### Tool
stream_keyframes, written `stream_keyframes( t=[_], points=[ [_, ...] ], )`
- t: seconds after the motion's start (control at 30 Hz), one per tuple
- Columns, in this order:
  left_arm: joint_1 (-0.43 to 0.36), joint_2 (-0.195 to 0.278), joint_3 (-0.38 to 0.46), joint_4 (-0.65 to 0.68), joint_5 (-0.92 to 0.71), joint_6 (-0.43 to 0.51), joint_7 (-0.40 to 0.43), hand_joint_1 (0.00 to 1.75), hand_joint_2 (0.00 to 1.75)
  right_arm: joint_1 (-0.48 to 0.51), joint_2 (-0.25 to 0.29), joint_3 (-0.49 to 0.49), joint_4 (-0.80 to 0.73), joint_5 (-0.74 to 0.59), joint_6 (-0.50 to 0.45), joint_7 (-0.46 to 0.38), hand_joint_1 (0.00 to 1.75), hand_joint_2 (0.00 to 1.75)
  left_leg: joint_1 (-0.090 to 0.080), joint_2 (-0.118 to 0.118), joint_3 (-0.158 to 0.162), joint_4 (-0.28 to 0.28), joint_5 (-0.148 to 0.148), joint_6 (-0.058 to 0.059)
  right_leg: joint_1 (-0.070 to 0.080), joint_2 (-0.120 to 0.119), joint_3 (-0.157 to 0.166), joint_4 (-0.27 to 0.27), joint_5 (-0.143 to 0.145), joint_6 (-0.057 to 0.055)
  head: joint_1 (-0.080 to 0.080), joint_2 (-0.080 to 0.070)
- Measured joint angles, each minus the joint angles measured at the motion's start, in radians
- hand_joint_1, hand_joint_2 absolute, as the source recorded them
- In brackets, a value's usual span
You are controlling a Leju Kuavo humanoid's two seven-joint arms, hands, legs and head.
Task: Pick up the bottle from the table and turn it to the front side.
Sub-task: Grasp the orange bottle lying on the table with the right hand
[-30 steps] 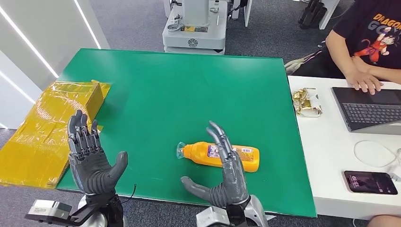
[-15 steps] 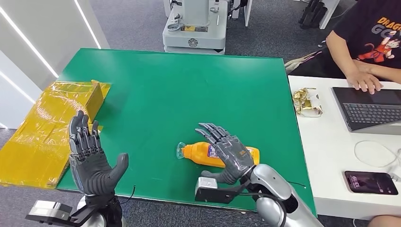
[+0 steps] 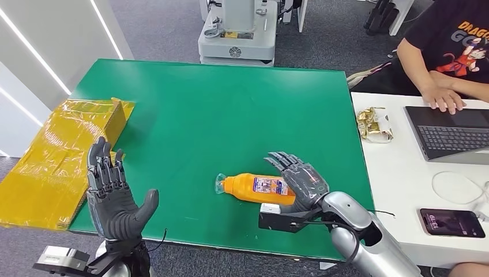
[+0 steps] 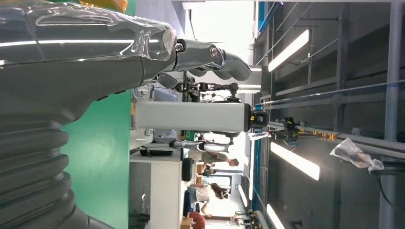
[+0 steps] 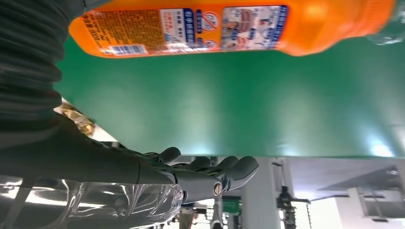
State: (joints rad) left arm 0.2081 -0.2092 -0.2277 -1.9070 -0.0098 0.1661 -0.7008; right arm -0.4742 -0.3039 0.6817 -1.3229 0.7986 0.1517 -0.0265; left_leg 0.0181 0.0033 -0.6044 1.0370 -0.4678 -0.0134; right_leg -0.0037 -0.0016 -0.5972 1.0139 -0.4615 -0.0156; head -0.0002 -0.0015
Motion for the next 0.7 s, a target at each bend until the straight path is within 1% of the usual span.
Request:
stream_keyframes(
  t=[0.3,0.47,0.7],
  points=[
    [0.019,-0.005,0.0,0.0,0.019,-0.01,0.0,0.0,1.75,0.072,-0.037,-0.011,0.026,0.049,-0.033,0.09,0.0,1.75,0.0,0.0,0.0,0.0,0.0,0.0,0.0,0.0,0.0,0.0,0.0,0.0,0.0,0.0],
    [0.023,-0.005,0.0,0.001,0.028,-0.01,0.0,0.0,1.75,0.103,-0.051,-0.019,0.025,0.051,-0.035,0.097,0.0,1.75,0.0,0.0,0.0,0.0,-0.001,0.001,0.0,0.0,0.0,0.0,0.0,0.0,0.0,0.0],
    [0.022,-0.005,0.002,0.012,0.044,-0.005,0.0,0.0,1.75,0.131,-0.05,-0.03,0.032,0.059,-0.036,0.101,0.0,1.75,0.0,0.0,0.0,0.0,-0.001,0.001,0.0,0.0,0.0,0.0,0.0,0.0,0.0,0.0]
  ],
)
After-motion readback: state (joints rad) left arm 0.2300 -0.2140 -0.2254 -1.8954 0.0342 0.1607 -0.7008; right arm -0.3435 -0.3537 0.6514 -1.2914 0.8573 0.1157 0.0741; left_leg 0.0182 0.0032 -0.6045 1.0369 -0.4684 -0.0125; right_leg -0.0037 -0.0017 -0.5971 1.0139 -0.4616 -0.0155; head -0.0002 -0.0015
